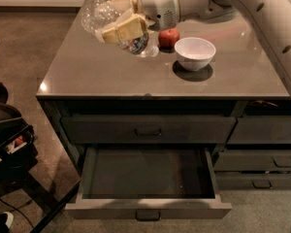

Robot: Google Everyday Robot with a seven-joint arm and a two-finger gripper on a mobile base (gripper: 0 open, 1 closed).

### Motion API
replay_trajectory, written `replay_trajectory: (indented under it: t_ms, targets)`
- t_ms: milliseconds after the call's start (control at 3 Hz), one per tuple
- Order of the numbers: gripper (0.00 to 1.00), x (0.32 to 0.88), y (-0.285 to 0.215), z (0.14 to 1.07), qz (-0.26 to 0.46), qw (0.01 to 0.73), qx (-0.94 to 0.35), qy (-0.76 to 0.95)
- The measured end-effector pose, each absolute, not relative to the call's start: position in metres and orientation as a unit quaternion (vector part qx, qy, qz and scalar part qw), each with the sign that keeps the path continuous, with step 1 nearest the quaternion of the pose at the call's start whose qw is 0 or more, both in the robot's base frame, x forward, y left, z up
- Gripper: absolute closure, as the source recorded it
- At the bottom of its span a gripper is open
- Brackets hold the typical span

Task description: Place water bottle into middle drawer

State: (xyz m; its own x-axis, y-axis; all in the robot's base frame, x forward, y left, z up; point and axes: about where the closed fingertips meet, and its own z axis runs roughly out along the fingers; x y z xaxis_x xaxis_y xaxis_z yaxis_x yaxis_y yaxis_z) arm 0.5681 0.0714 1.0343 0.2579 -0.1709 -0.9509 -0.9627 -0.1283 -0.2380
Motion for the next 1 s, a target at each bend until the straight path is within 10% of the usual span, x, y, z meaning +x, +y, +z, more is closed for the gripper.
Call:
replay_trajectory:
  t_ms: [1000]
  targets:
    - [1.00, 0.509, 0.082, 1.034, 0.411, 0.586, -0.544, 0.438]
